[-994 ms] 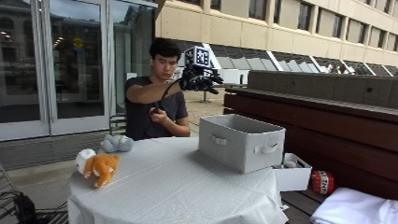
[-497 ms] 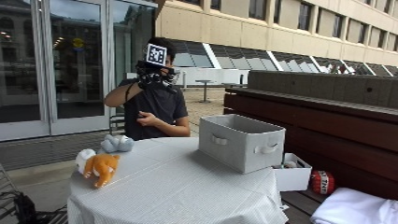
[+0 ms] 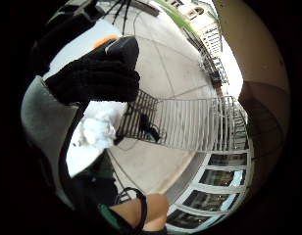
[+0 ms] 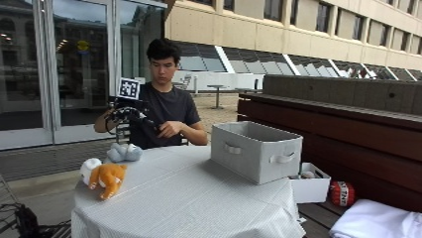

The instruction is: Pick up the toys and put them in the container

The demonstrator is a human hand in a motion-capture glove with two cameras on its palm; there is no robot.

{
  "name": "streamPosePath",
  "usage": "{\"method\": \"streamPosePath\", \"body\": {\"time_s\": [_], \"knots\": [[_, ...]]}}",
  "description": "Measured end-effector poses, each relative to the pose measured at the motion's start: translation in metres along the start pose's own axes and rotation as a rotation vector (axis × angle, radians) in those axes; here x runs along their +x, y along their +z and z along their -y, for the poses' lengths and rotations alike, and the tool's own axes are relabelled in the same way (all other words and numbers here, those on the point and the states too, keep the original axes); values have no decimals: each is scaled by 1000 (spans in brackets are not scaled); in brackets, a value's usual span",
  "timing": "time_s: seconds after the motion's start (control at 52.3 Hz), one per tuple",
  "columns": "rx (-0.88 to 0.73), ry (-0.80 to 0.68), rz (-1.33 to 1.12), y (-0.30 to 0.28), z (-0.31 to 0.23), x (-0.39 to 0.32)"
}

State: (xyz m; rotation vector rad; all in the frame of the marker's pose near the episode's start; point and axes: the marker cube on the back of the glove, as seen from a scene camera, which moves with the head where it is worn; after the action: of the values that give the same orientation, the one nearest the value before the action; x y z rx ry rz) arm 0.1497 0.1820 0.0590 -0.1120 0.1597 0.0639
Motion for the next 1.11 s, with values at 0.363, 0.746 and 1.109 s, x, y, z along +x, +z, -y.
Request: {"method": "streamPosePath", "body": {"time_s": [0.363, 0.746, 1.109], "knots": [[16, -16, 52, 103, -24, 12], [25, -37, 29, 152, -25, 10], [-264, 141, 77, 149, -49, 0]]}}
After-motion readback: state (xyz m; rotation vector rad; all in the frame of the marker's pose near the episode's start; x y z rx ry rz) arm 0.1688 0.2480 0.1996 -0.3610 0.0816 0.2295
